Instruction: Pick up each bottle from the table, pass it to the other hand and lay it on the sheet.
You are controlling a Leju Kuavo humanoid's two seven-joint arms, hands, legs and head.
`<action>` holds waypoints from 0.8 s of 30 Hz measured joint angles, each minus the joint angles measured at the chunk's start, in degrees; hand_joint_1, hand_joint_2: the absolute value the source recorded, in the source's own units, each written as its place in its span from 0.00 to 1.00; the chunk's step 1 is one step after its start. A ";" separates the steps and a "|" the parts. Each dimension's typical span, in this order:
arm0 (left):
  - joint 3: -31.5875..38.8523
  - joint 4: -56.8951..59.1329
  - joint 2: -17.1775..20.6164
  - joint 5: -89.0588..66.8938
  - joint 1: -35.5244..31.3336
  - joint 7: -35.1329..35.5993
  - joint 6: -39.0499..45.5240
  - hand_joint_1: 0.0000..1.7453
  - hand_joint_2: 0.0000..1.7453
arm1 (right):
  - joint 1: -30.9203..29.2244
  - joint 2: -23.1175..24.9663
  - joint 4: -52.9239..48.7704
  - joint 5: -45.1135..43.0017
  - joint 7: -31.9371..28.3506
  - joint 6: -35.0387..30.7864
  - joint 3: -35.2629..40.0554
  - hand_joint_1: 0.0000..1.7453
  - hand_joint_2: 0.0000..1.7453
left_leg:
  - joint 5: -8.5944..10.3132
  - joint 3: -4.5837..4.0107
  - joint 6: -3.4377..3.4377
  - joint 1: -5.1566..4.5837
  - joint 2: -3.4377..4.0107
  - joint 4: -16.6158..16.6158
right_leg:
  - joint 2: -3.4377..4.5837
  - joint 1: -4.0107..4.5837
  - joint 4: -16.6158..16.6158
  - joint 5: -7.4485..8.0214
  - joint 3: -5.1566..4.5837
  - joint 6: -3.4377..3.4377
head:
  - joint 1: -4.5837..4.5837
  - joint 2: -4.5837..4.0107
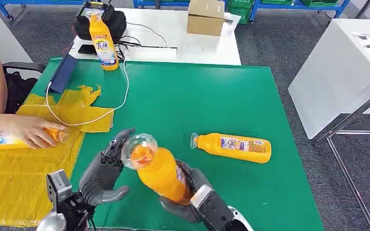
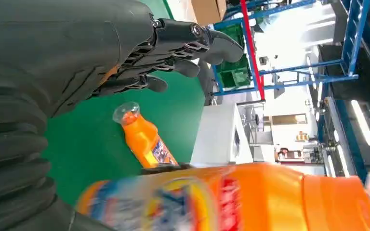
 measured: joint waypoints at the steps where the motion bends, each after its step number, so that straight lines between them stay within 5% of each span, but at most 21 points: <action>1: -0.31 0.02 -0.11 -0.02 -0.24 0.02 0.04 0.00 1.00 | -0.77 -0.15 0.58 0.29 0.04 0.15 1.28 1.00 1.00 | 0.00 0.00 0.00 0.00 0.00 0.00 | 0.01 0.00 0.00 0.00 -0.02 0.00 | 0.00 0.00; 8: -2.69 0.37 -0.35 0.28 -1.16 -0.31 -0.15 0.00 1.00 | -4.52 -1.71 3.50 2.58 0.55 1.29 8.89 1.00 1.00 | 0.00 0.00 0.00 -0.01 -0.06 0.00 | -0.02 -0.01 0.00 0.00 0.00 0.00 | 0.00 0.00; 24: -5.83 0.48 1.03 -4.00 -0.04 -7.02 -0.90 0.00 1.00 | -4.70 -4.96 4.62 -1.18 0.09 -0.94 12.93 1.00 1.00 | 0.00 -0.03 0.00 0.00 -0.14 0.00 | -0.03 0.00 -0.01 0.00 -0.01 0.00 | 0.00 0.00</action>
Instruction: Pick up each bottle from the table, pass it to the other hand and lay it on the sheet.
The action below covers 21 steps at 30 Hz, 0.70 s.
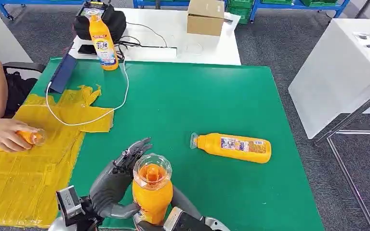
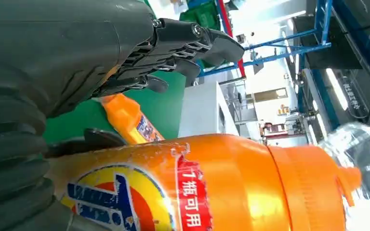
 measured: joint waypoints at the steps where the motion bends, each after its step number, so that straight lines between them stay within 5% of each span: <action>1: -0.11 0.00 0.15 -0.39 0.01 -0.24 0.02 0.00 1.00 | 0.05 -0.22 0.00 -0.13 -0.02 -0.17 0.13 1.00 1.00 | 0.00 0.00 0.00 0.00 0.00 0.00 | 0.00 0.00 0.00 0.00 0.00 0.00 | 0.00 0.00; 21: -2.03 0.09 2.86 1.19 -0.46 0.68 -2.82 0.00 1.00 | 0.74 -4.07 0.63 -5.51 -0.72 -2.19 3.02 1.00 1.00 | 0.00 0.01 0.00 0.00 0.00 0.00 | 0.00 0.00 0.00 0.00 0.00 0.00 | 0.00 0.00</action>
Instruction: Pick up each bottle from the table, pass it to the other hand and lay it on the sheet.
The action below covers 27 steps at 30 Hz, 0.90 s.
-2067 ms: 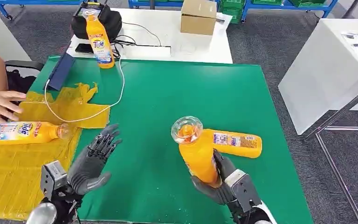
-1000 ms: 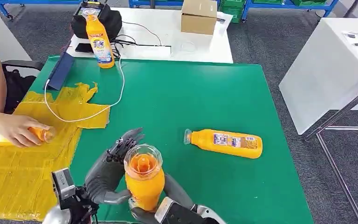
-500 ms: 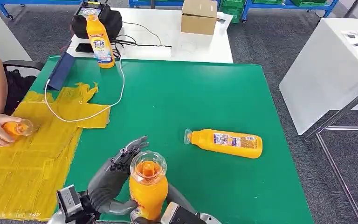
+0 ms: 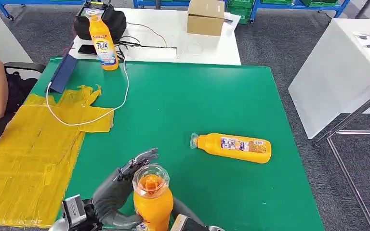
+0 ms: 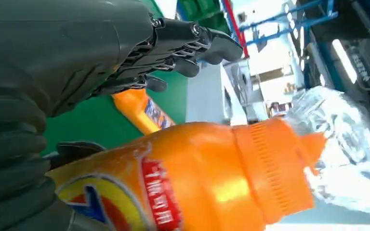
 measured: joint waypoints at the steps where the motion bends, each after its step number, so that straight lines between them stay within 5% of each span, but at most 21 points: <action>1: -0.17 0.24 0.39 1.69 -0.16 0.78 -1.02 0.00 1.00 | -0.02 -0.26 0.35 -0.24 0.17 -0.07 0.37 1.00 1.00 | 0.00 0.00 0.00 0.00 0.00 0.00 | 0.00 0.00 0.00 0.00 0.00 0.00 | 0.00 0.00; 27: -3.19 4.26 6.38 13.96 -1.76 6.71 -7.78 0.00 1.00 | -2.53 -2.73 6.62 -3.47 0.28 -0.57 5.13 1.00 1.00 | 0.00 0.00 0.00 0.00 0.00 0.00 | 0.00 0.00 0.00 0.00 -0.01 0.00 | 0.00 0.00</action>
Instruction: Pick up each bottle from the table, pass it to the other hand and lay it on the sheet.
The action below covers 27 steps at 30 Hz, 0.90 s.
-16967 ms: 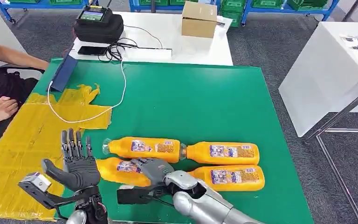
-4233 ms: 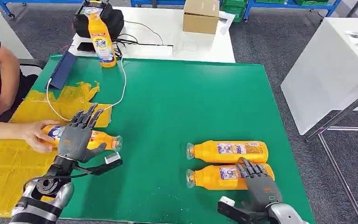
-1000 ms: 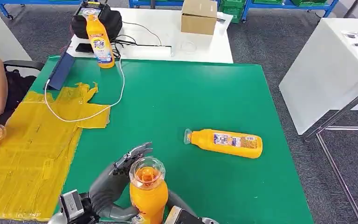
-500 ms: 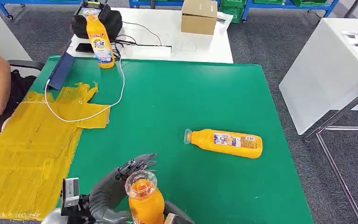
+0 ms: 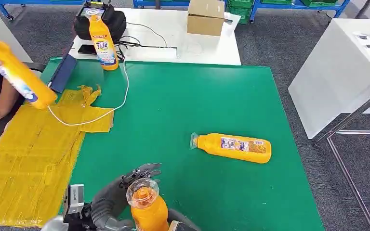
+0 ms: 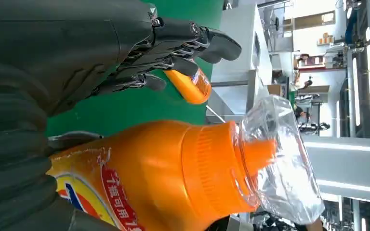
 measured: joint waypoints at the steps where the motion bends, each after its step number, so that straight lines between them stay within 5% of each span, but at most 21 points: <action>1: -0.09 0.00 0.02 0.02 0.00 0.00 0.00 0.00 1.00 | -0.03 -0.02 0.09 -0.05 0.00 0.00 0.00 1.00 1.00 | 0.00 0.00 0.00 0.00 0.00 0.00 | 0.00 0.00 0.00 0.00 0.00 0.00 | 0.00 0.00; 27: -1.93 0.00 0.24 1.44 -2.49 1.29 -0.37 0.00 1.00 | -1.96 -0.59 6.17 -2.25 -0.22 2.84 2.75 1.00 1.00 | 0.00 0.00 0.00 0.00 0.02 0.00 | 0.00 0.00 0.00 0.01 0.05 0.00 | 0.00 0.00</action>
